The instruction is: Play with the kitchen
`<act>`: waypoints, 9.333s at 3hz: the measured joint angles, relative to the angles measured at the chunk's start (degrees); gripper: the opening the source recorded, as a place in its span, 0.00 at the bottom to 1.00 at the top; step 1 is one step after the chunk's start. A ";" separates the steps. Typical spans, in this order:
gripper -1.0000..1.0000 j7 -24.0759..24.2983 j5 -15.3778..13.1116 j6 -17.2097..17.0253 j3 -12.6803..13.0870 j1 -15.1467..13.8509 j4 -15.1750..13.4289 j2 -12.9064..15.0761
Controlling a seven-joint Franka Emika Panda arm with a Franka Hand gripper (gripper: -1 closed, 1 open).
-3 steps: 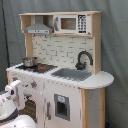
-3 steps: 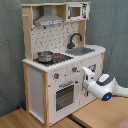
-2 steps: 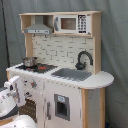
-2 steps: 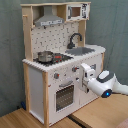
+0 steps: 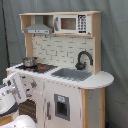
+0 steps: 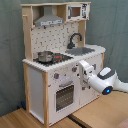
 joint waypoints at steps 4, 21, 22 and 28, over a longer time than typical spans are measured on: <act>1.00 -27.55 -0.29 1.71 -2.76 0.69 -0.86 0.24; 0.00 -63.57 0.20 33.43 -5.25 -12.30 -3.46 0.24; 0.00 -56.91 0.24 33.51 -5.25 -12.31 -3.48 0.24; 0.00 -18.56 0.77 33.99 -5.33 -12.04 -3.80 0.23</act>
